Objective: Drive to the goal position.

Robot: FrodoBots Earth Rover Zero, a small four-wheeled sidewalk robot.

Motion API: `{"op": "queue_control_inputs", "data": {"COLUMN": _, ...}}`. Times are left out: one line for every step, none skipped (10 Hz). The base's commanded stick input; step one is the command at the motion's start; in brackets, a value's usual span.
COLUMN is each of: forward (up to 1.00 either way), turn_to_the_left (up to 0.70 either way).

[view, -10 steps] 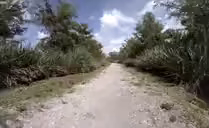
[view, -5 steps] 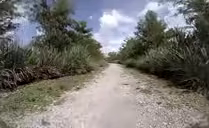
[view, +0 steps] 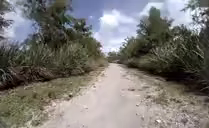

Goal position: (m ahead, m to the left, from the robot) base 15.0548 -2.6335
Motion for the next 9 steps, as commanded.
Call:
{"op": "queue_control_inputs", "data": {"forward": 0.83, "turn_to_the_left": 0.0}}
{"op": "queue_control_inputs", "data": {"forward": 0.83, "turn_to_the_left": 0.0}}
{"op": "queue_control_inputs", "data": {"forward": 0.83, "turn_to_the_left": 0.0}}
{"op": "queue_control_inputs", "data": {"forward": 0.83, "turn_to_the_left": 0.0}}
{"op": "queue_control_inputs", "data": {"forward": 0.83, "turn_to_the_left": 0.0}}
{"op": "queue_control_inputs", "data": {"forward": 0.83, "turn_to_the_left": 0.0}}
{"op": "queue_control_inputs", "data": {"forward": 0.83, "turn_to_the_left": 0.0}}
{"op": "queue_control_inputs", "data": {"forward": 0.83, "turn_to_the_left": -0.02}}
{"op": "queue_control_inputs", "data": {"forward": 0.83, "turn_to_the_left": -0.16}}
